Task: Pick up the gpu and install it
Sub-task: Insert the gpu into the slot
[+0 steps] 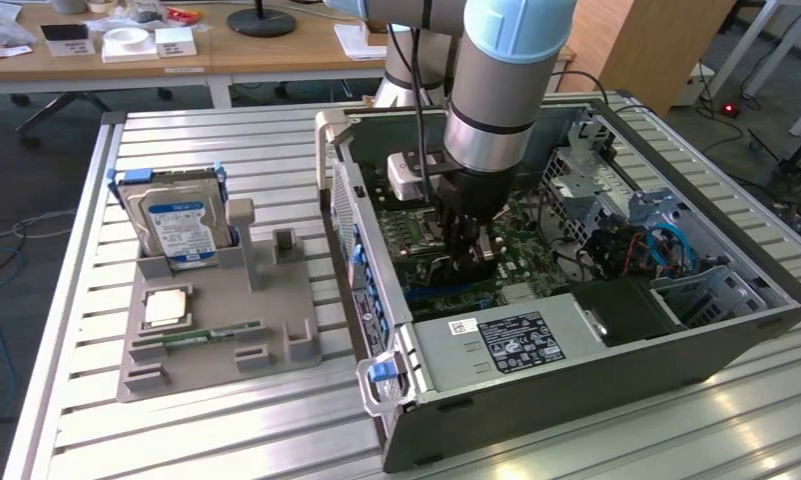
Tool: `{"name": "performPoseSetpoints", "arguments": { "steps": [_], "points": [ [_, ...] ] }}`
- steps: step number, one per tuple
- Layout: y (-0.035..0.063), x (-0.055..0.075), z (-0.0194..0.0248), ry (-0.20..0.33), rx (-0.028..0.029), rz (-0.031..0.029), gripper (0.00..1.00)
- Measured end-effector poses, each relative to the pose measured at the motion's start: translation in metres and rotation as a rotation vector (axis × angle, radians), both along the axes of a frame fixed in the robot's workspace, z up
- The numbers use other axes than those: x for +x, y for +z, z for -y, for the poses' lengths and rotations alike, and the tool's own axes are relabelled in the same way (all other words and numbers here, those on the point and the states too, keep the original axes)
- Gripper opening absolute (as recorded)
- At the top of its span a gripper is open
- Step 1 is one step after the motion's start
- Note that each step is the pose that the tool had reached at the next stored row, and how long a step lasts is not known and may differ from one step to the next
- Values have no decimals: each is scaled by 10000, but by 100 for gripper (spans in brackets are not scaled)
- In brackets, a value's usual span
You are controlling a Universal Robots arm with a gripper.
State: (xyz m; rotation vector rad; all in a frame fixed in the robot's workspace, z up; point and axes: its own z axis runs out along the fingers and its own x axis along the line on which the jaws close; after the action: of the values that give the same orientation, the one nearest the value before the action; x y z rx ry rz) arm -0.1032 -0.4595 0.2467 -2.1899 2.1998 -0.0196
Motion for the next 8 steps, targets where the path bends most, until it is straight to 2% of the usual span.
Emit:
{"name": "performPoseSetpoints", "arguments": {
  "steps": [8],
  "points": [
    [-5,-2,1,-1,-3,3,26]
  ]
}}
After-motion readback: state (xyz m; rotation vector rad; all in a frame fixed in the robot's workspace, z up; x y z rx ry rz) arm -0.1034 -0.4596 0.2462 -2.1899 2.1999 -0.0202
